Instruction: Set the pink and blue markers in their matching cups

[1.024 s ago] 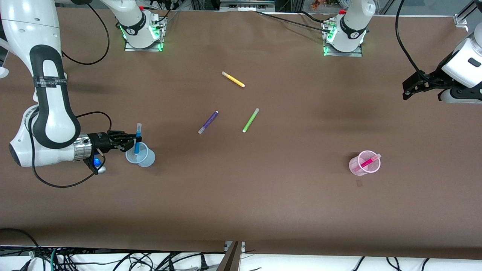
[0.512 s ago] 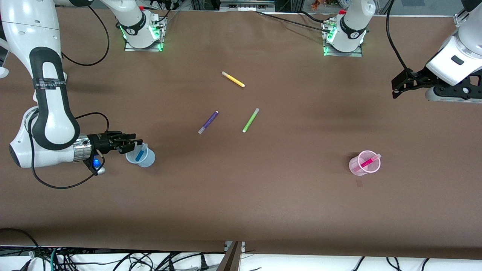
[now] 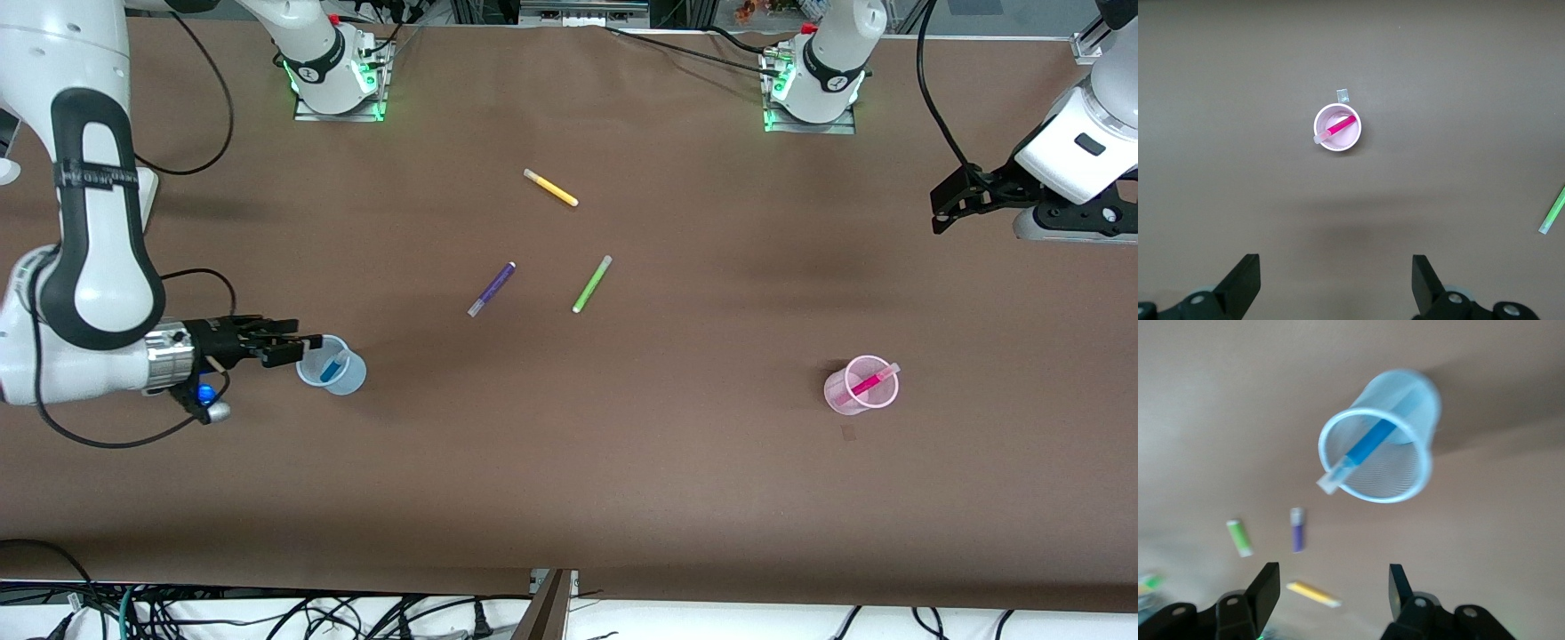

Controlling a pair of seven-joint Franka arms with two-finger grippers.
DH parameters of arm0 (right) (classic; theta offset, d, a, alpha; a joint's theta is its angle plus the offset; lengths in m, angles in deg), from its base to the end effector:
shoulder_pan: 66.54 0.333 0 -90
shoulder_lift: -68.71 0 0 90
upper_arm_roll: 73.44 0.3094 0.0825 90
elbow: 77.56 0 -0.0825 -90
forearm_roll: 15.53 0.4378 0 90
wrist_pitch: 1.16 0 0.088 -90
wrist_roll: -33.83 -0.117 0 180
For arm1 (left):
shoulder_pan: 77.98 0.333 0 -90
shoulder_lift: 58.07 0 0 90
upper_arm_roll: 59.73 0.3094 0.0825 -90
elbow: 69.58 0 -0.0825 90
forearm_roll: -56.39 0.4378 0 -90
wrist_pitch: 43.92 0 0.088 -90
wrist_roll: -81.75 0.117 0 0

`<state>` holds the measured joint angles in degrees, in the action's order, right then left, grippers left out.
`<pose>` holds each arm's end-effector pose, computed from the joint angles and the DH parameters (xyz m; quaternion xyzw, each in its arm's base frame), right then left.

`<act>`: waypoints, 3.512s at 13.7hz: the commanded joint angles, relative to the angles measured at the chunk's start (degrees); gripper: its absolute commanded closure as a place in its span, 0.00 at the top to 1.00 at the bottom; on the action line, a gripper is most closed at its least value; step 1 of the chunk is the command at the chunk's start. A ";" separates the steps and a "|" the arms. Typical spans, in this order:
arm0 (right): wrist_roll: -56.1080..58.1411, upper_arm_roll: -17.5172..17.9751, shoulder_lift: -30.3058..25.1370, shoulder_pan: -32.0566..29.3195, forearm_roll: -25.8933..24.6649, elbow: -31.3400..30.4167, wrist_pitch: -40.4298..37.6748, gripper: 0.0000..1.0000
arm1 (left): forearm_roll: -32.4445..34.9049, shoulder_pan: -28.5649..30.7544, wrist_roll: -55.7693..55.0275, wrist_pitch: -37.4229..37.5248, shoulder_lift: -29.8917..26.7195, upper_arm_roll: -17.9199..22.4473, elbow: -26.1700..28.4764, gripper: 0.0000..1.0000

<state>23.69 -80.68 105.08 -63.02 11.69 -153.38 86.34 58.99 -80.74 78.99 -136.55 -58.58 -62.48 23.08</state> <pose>0.7242 0.0245 0.3122 -0.9470 0.1511 0.2173 0.1819 0.6070 -0.0535 0.5930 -0.9994 0.0249 -0.0058 0.0225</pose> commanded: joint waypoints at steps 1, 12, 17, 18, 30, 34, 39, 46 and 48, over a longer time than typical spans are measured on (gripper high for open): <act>2.13 0.39 -7.69 4.81 -15.47 0.75 -1.62 0.82 | -0.49 0.74 0.03 0.08 -1.16 0.20 0.95 1.00; 5.66 0.21 -27.23 6.32 -23.96 0.32 -17.97 0.99 | -0.58 0.74 -0.14 0.96 -1.25 -0.33 0.86 1.00; 6.19 0.38 -27.31 6.32 -25.02 -0.47 -18.33 0.99 | -0.67 0.74 -0.14 1.13 -1.25 -0.33 0.86 1.00; 6.19 0.39 -27.32 6.32 -25.02 -0.65 -18.15 0.99 | -0.67 0.74 -0.14 1.22 -1.25 -0.33 0.86 1.00; 9.18 4.52 -42.34 -0.01 -26.43 -18.92 -6.83 0.99 | -0.67 0.74 -0.14 1.58 -1.25 -0.33 0.86 1.00; 9.09 4.87 -44.02 -0.62 -26.08 -19.55 -6.11 0.99 | -0.67 0.74 -0.14 1.75 -1.33 -0.33 0.86 1.00; 9.18 4.96 -41.91 -0.01 -25.99 -17.53 -7.25 0.99 | -0.67 0.74 -0.14 1.75 -1.33 -0.33 0.86 1.00; 9.44 4.96 -40.24 0.34 -25.90 -15.59 -8.66 0.99 | -0.67 0.74 -0.14 1.75 -1.25 -0.33 0.77 1.00; 9.53 4.96 -40.06 0.34 -25.90 -15.51 -8.66 0.99 | -0.67 0.74 -0.14 1.75 -1.25 -0.33 0.77 1.00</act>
<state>32.30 -76.14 64.14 -62.29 -14.06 -170.66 78.91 58.99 -80.17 78.95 -135.16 -58.58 -62.68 23.15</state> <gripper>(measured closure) 0.004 0.000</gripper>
